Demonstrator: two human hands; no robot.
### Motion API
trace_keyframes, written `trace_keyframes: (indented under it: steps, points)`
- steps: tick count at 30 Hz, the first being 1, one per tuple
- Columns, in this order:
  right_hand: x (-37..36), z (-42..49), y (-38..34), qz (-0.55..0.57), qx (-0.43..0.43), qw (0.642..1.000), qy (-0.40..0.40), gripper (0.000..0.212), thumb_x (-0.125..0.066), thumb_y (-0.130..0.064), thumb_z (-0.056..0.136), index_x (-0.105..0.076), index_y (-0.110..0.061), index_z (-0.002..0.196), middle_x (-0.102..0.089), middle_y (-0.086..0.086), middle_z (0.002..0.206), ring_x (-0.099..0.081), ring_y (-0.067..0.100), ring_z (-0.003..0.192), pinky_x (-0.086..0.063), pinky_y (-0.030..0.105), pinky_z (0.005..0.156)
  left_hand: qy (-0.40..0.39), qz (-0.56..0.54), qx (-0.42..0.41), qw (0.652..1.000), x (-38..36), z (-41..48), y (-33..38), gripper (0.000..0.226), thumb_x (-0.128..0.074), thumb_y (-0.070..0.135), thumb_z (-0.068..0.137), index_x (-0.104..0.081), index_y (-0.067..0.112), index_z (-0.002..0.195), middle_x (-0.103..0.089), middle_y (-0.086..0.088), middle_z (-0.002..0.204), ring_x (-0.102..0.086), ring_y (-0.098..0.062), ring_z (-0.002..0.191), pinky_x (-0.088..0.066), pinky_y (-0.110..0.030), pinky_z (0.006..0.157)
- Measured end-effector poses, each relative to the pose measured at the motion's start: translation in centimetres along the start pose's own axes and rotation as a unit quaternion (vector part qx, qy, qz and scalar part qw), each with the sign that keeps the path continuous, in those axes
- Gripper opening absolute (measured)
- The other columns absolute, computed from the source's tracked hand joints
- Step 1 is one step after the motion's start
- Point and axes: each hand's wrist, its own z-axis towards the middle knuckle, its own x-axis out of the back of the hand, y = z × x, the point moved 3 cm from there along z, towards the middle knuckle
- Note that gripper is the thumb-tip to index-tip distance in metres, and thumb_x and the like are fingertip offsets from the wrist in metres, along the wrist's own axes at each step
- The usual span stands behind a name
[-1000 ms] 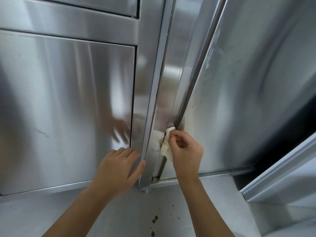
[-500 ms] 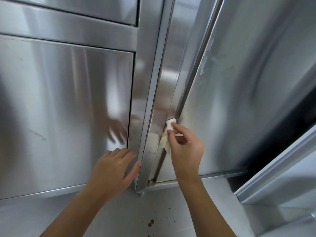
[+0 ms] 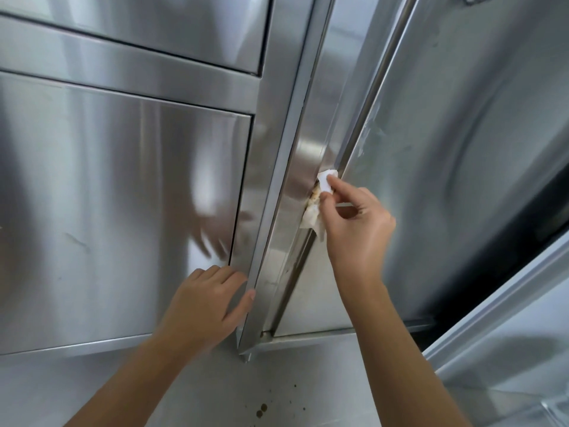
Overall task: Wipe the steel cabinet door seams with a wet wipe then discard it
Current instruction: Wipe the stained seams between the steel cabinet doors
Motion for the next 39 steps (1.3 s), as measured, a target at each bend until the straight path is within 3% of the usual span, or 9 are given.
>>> trace_keyframes:
  steps: [9,14,18,22,26,30,35,39]
  points:
    - [-0.3,-1.3,0.9,-0.007,-0.013,1.000,-0.013,0.026,-0.072,-0.011,0.087,-0.077,-0.023,0.109,-0.068,-0.009,0.078,-0.064,0.008,0.069,-0.057,0.027,0.074,-0.005,-0.002,0.003,1.000,0.1,0.0,0.3,0.039,-0.045,0.042,0.098,-0.073,0.015,0.096,-0.073,0.002,0.090,-0.067,-0.018,0.076,-0.054,-0.030,0.067]
    - [-0.2,-1.8,1.4,-0.017,-0.027,0.999,-0.039,0.025,-0.074,-0.014,0.085,-0.076,-0.025,0.107,-0.067,-0.013,0.076,-0.064,0.008,0.068,-0.057,0.031,0.074,-0.006,-0.009,0.008,1.000,0.1,0.0,0.6,0.038,-0.046,0.042,0.099,-0.073,0.015,0.097,-0.071,0.004,0.091,-0.064,-0.016,0.076,-0.044,-0.026,0.068]
    - [-0.4,-2.8,2.1,-0.034,-0.044,0.997,-0.055,0.023,-0.074,-0.016,0.085,-0.075,-0.027,0.106,-0.066,-0.014,0.074,-0.063,0.008,0.066,-0.057,0.031,0.072,-0.017,-0.018,0.009,1.000,0.1,-0.1,0.6,0.038,-0.046,0.042,0.099,-0.073,0.016,0.099,-0.072,0.004,0.092,-0.065,-0.015,0.078,-0.046,-0.026,0.070]
    - [-1.0,-3.9,2.9,-0.047,-0.046,0.997,-0.047,0.020,-0.074,-0.016,0.085,-0.075,-0.025,0.103,-0.067,-0.013,0.073,-0.063,0.008,0.065,-0.055,0.025,0.069,-0.021,-0.020,0.009,1.000,0.0,-0.2,0.4,0.039,-0.046,0.042,0.099,-0.074,0.015,0.100,-0.073,0.003,0.093,-0.067,-0.016,0.078,-0.049,-0.027,0.069]
    - [-1.9,-5.7,4.4,-0.065,-0.059,0.995,-0.042,0.012,-0.077,-0.017,0.083,-0.076,-0.023,0.094,-0.068,-0.013,0.070,-0.064,0.005,0.065,-0.045,0.008,0.065,-0.023,-0.012,0.014,1.000,-0.1,-0.4,0.0,0.039,-0.046,0.042,0.099,-0.074,0.014,0.100,-0.073,0.002,0.094,-0.067,-0.017,0.079,-0.044,-0.024,0.071]
    - [-3.1,-9.1,6.9,-0.105,-0.089,0.987,-0.076,0.007,-0.078,-0.020,0.082,-0.077,-0.023,0.089,-0.073,-0.011,0.073,-0.063,0.002,0.063,-0.046,0.007,0.063,-0.025,-0.008,0.018,0.999,-0.4,-0.7,-0.1,0.039,-0.045,0.042,0.098,-0.074,0.015,0.098,-0.073,0.002,0.092,-0.066,-0.017,0.077,-0.043,-0.025,0.069]
    - [-5.3,-14.6,10.7,-0.149,-0.156,0.967,-0.133,0.003,-0.078,-0.019,0.083,-0.076,-0.021,0.081,-0.074,-0.006,0.072,-0.067,0.013,0.063,-0.057,0.029,0.063,-0.031,-0.001,0.018,0.999,-0.7,-0.9,-0.1,0.038,-0.045,0.041,0.098,-0.072,0.015,0.095,-0.070,0.003,0.088,-0.062,-0.017,0.072,-0.038,-0.023,0.067]
    - [-6.3,-17.3,12.7,-0.162,-0.199,0.955,-0.145,0.002,-0.076,-0.019,0.085,-0.078,-0.020,0.086,-0.076,-0.002,0.079,-0.069,0.018,0.069,-0.057,0.030,0.067,-0.037,-0.003,0.025,0.999,-1.1,-1.2,-0.3,0.037,-0.046,0.041,0.098,-0.072,0.015,0.095,-0.070,0.002,0.088,-0.063,-0.019,0.073,-0.041,-0.026,0.068]
